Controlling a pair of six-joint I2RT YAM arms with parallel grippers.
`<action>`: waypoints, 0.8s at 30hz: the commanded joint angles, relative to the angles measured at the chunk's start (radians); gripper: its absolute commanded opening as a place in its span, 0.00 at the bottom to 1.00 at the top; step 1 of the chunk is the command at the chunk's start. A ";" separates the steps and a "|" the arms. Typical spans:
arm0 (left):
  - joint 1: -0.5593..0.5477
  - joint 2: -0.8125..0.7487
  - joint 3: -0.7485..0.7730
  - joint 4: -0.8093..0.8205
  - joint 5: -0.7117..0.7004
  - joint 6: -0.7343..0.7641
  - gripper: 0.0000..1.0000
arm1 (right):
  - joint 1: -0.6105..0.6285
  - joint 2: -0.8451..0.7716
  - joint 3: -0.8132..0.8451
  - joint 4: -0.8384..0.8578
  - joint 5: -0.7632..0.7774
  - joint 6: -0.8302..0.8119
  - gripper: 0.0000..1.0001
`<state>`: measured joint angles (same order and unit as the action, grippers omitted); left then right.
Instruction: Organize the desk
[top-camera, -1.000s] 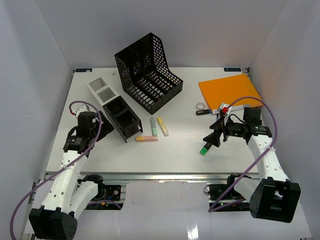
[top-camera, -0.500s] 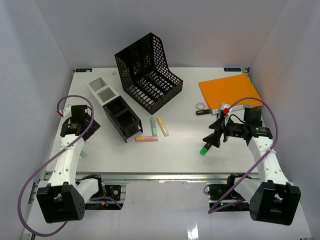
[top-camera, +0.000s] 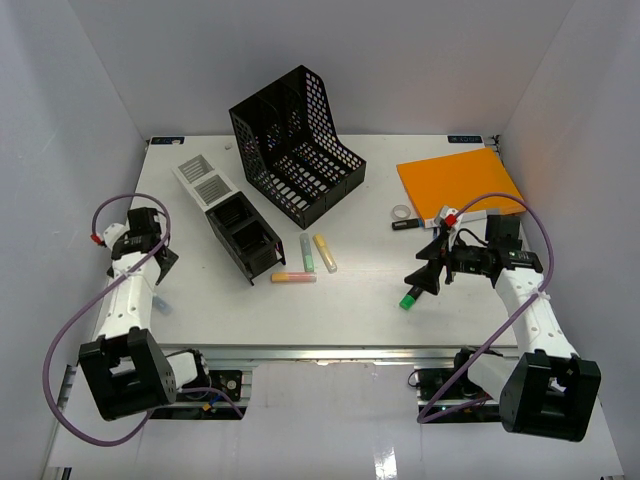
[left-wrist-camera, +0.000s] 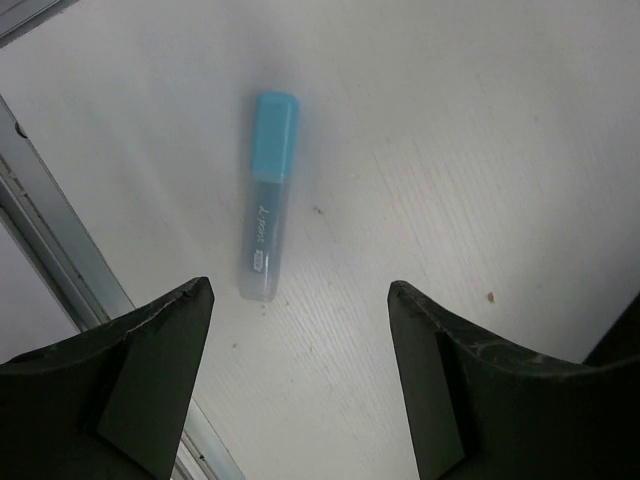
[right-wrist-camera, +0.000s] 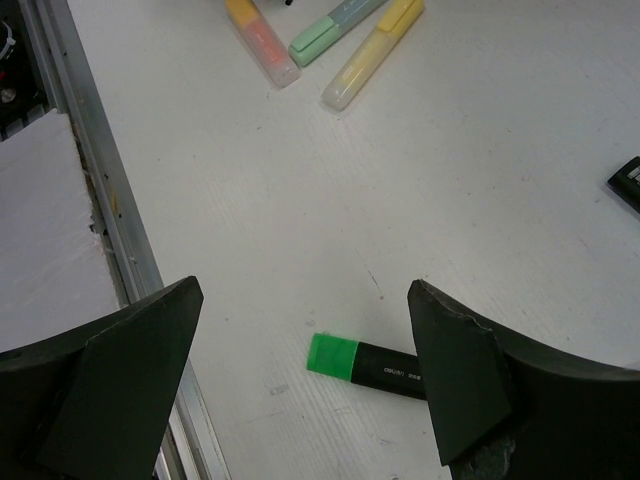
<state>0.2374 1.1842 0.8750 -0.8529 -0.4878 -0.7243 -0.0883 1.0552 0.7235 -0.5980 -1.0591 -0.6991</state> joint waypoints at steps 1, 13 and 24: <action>0.117 0.057 -0.030 0.112 0.050 0.069 0.81 | 0.003 0.036 0.007 -0.009 -0.047 -0.009 0.90; 0.202 0.310 0.014 0.218 0.092 0.081 0.73 | -0.046 0.035 0.007 -0.051 -0.120 -0.072 0.90; 0.247 0.391 -0.004 0.256 0.140 0.072 0.60 | -0.058 0.043 0.011 -0.064 -0.137 -0.077 0.90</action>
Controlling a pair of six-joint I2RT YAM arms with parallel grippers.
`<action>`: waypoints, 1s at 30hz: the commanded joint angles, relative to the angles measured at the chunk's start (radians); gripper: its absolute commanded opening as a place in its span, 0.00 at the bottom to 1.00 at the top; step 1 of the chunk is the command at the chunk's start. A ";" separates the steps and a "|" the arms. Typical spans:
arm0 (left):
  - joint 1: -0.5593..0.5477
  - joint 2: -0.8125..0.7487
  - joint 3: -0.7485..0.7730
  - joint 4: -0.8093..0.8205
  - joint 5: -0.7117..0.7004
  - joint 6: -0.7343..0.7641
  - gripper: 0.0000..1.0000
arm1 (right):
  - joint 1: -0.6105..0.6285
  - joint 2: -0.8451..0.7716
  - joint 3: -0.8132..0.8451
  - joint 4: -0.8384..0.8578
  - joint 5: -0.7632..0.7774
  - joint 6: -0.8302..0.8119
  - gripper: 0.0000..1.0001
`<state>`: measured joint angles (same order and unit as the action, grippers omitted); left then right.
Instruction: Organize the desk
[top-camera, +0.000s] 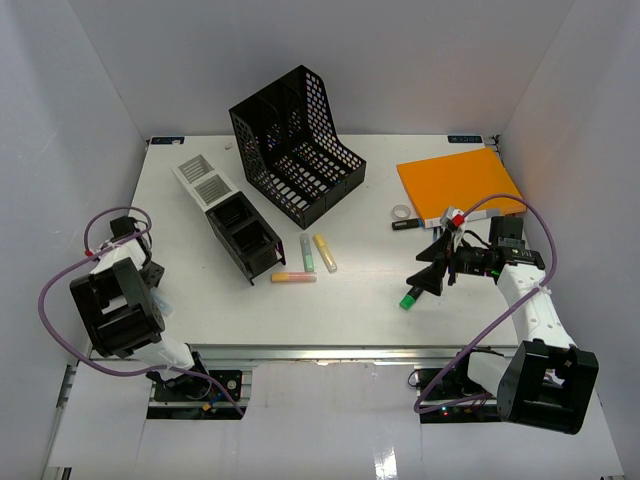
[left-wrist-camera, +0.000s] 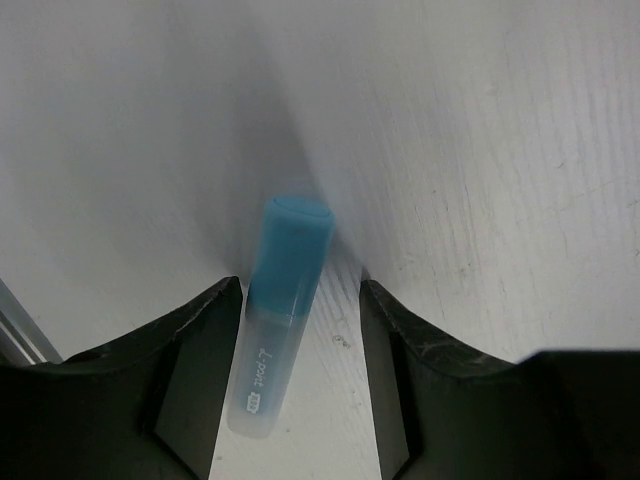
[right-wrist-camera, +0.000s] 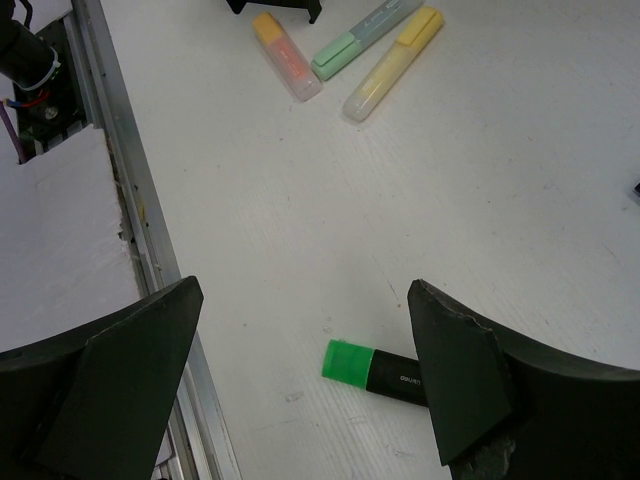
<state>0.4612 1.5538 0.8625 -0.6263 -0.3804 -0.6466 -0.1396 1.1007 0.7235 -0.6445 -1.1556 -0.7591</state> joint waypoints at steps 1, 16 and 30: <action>0.025 0.027 0.006 0.032 0.039 -0.007 0.59 | -0.008 -0.002 0.011 -0.018 -0.041 -0.018 0.90; 0.066 0.044 -0.028 0.076 0.178 0.000 0.40 | -0.028 -0.007 0.013 -0.026 -0.055 -0.020 0.90; -0.022 -0.285 0.031 0.287 0.530 0.028 0.00 | -0.039 -0.001 0.013 -0.026 -0.055 -0.024 0.90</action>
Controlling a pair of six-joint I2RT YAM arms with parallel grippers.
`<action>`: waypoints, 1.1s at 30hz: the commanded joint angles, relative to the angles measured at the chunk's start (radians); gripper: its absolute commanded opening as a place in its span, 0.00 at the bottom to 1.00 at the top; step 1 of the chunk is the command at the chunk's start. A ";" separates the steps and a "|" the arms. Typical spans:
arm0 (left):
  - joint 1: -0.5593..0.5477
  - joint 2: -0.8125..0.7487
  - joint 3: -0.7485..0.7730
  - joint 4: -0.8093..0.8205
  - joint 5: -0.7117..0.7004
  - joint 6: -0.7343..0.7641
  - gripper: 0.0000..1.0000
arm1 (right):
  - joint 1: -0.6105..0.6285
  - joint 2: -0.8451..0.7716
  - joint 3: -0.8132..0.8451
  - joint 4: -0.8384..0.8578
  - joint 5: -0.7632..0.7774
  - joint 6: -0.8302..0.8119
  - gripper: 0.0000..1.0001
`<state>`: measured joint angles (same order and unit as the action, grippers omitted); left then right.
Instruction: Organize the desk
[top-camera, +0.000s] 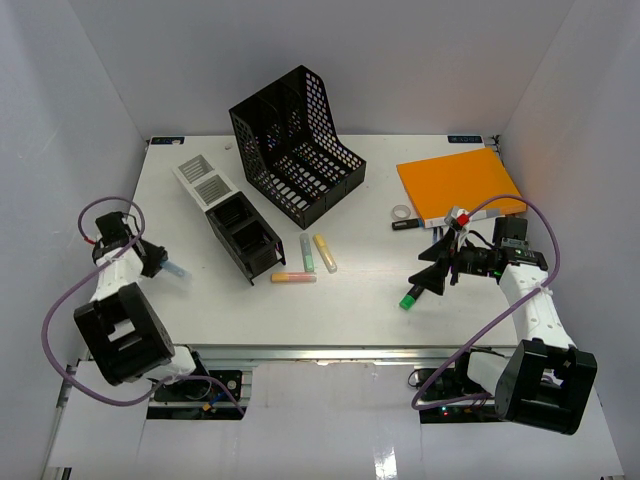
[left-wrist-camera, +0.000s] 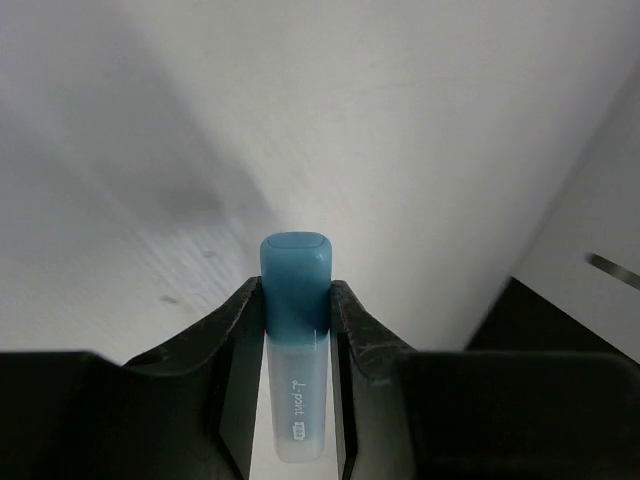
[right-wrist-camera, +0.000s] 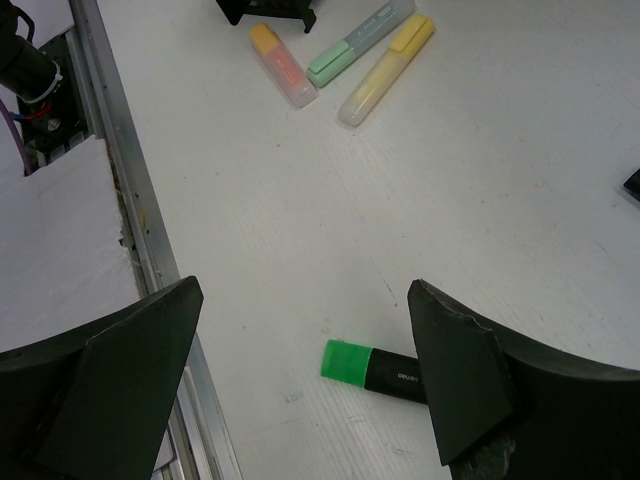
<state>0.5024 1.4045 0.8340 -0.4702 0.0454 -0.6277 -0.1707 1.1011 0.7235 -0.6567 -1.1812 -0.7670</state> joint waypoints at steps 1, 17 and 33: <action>-0.087 -0.164 0.074 0.158 0.096 0.011 0.00 | -0.009 -0.001 0.013 -0.014 -0.031 -0.017 0.90; -0.390 0.184 0.508 0.668 -0.161 0.224 0.00 | -0.008 0.014 0.013 -0.016 -0.027 -0.031 0.90; -0.435 0.396 0.465 0.984 -0.264 0.463 0.00 | -0.007 0.033 0.013 -0.026 -0.013 -0.059 0.90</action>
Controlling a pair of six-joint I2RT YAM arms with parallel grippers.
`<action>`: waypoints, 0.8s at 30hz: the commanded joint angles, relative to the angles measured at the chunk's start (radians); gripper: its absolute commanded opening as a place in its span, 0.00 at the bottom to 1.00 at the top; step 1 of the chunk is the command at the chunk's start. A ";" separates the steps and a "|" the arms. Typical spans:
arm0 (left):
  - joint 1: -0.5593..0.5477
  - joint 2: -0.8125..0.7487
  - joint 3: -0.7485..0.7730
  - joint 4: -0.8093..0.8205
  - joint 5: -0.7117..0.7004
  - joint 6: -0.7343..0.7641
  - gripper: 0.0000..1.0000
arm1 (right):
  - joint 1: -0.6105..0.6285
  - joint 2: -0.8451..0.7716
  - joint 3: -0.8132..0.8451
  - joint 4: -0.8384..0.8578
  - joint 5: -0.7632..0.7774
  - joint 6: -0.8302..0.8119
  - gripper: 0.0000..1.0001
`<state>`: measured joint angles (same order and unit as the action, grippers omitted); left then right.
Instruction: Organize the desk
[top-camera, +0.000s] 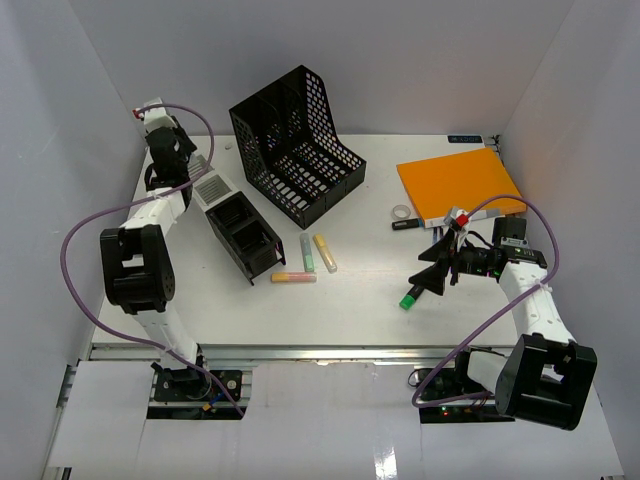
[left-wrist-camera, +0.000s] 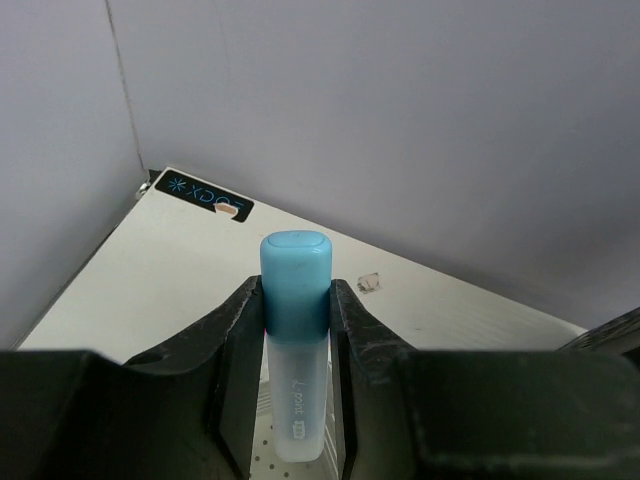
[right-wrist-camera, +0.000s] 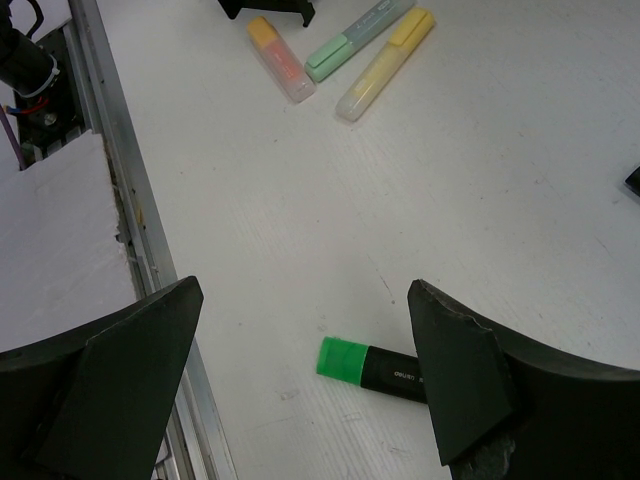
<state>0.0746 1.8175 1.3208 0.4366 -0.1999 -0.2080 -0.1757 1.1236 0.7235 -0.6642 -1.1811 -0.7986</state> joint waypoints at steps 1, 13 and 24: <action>-0.009 -0.021 -0.040 0.086 -0.015 0.042 0.00 | -0.002 0.014 0.013 -0.018 -0.012 -0.028 0.90; -0.010 -0.023 -0.130 0.079 0.054 0.048 0.31 | -0.004 0.009 0.013 -0.039 -0.011 -0.062 0.90; -0.009 -0.166 -0.150 -0.022 0.138 0.012 0.81 | 0.152 0.070 0.075 0.063 0.244 0.088 0.90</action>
<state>0.0689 1.7964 1.1563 0.4676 -0.1455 -0.1807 -0.1574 1.1517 0.7257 -0.6758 -1.1247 -0.8139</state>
